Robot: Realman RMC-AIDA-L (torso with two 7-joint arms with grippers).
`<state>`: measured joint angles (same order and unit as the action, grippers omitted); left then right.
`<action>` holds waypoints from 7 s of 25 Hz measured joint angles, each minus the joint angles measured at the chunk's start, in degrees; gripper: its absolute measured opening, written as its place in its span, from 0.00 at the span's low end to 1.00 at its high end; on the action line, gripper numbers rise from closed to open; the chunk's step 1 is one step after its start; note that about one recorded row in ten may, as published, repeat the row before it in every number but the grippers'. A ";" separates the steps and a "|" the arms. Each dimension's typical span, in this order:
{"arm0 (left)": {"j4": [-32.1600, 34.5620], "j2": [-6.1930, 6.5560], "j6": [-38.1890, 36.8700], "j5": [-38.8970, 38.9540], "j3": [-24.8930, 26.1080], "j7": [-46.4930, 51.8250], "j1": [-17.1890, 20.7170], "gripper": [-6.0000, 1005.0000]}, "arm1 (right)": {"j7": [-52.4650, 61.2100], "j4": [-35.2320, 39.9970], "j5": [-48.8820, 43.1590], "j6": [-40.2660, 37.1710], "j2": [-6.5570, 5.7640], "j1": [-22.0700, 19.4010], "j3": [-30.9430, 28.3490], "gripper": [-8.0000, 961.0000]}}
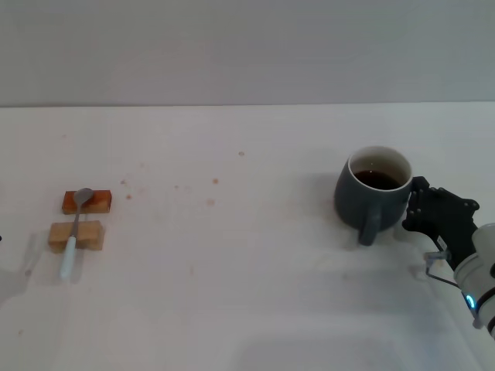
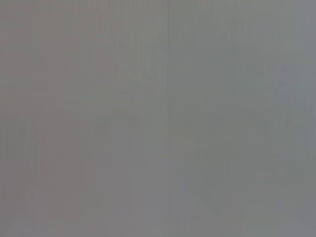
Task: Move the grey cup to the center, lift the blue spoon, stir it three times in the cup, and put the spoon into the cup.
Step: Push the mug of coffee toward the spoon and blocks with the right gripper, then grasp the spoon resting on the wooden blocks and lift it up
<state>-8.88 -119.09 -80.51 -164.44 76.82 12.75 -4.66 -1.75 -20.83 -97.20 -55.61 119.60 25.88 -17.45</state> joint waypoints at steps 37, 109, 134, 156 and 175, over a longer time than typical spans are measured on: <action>0.00 0.00 0.00 0.00 0.00 -0.01 -0.30 0.80 | 0.00 0.12 -0.27 2.35 -0.14 4.06 1.91 0.01; 0.00 0.00 0.00 -0.01 0.00 0.00 -0.70 0.80 | -0.33 -3.76 -9.07 11.86 0.04 9.48 -4.38 0.01; 0.00 0.00 0.00 -0.22 -0.04 0.00 -1.32 0.80 | -0.48 -7.32 -12.21 14.83 0.20 10.54 -3.64 0.01; 0.09 0.00 -0.09 -0.09 -0.09 0.00 -0.62 0.79 | -0.58 -8.62 -14.73 13.25 0.26 9.55 -2.92 0.01; -4.78 0.00 -1.79 0.02 -10.08 0.94 5.74 0.79 | -0.32 -0.40 -16.08 -8.75 -0.25 -4.12 -7.27 0.01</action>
<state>-13.66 -119.09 -82.29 -164.42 66.73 13.69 1.08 -2.07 -21.22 -113.28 -64.36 119.34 21.77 -24.72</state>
